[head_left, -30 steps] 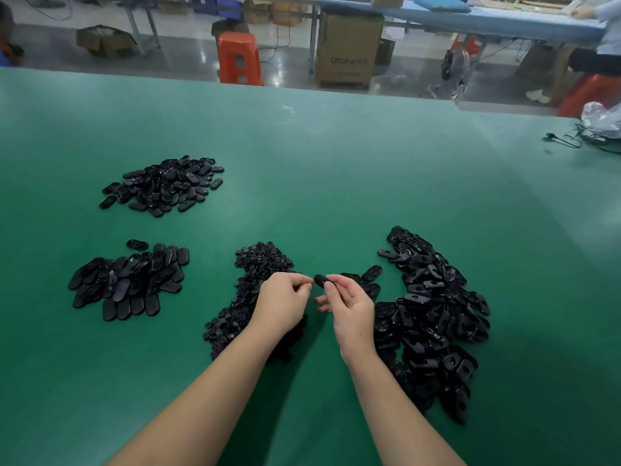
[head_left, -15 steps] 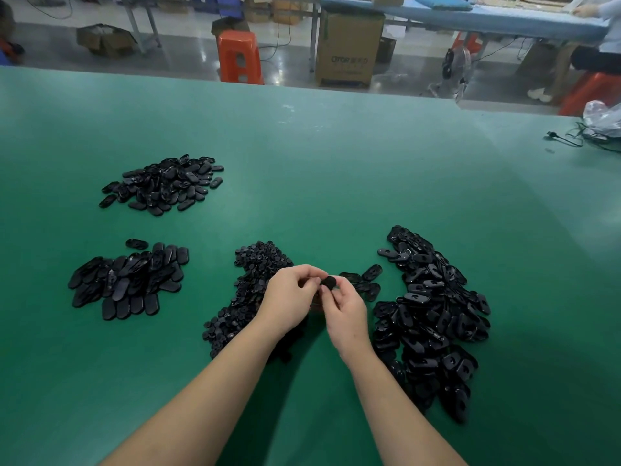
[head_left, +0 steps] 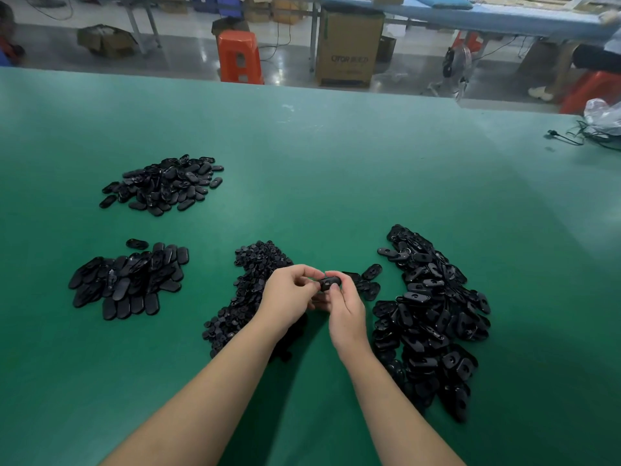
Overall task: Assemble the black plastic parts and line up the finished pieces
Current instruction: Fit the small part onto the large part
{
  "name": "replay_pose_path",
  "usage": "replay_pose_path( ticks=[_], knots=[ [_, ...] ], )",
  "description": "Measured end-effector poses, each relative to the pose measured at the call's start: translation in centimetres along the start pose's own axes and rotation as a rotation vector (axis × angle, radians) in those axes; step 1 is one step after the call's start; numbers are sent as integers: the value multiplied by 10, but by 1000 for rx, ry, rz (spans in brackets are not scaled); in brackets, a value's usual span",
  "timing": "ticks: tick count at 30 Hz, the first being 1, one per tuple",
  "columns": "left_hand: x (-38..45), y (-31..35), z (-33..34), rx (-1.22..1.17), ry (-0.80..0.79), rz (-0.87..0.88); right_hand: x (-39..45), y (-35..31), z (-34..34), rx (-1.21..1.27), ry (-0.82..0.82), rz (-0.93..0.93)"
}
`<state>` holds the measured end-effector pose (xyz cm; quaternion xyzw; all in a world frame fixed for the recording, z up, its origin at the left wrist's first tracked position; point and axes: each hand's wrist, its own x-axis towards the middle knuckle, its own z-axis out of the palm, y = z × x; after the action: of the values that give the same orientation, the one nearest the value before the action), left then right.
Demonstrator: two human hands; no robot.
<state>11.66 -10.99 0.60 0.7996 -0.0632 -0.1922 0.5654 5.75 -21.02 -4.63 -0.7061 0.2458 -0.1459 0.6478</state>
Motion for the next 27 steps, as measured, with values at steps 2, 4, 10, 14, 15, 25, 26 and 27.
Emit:
replay_pose_path(
  ticks=[2,4,10,14,15,25,26,27],
  knots=[
    [0,1,2,-35,25,-27,-1,0,0,-22,7,-1],
    [1,2,4,-54,55,-61,-3,-2,1,-51,13,-4],
    [4,2,6,-146,71,-119,-6,-5,0,-125,5,-17],
    [3,6,10,-176,49,-122,-4,-3,-1,-191,18,-32],
    [3,8,10,-180,47,-120,-4,-2,-1,-201,19,-35],
    [3,6,12,-180,59,-133,-5,-1,-1,-204,42,-45],
    [3,6,11,-185,51,-125,-5,-1,-1,-208,40,-47],
    [3,5,10,-185,42,-116,-5,-1,0,-211,41,-51]
  ],
)
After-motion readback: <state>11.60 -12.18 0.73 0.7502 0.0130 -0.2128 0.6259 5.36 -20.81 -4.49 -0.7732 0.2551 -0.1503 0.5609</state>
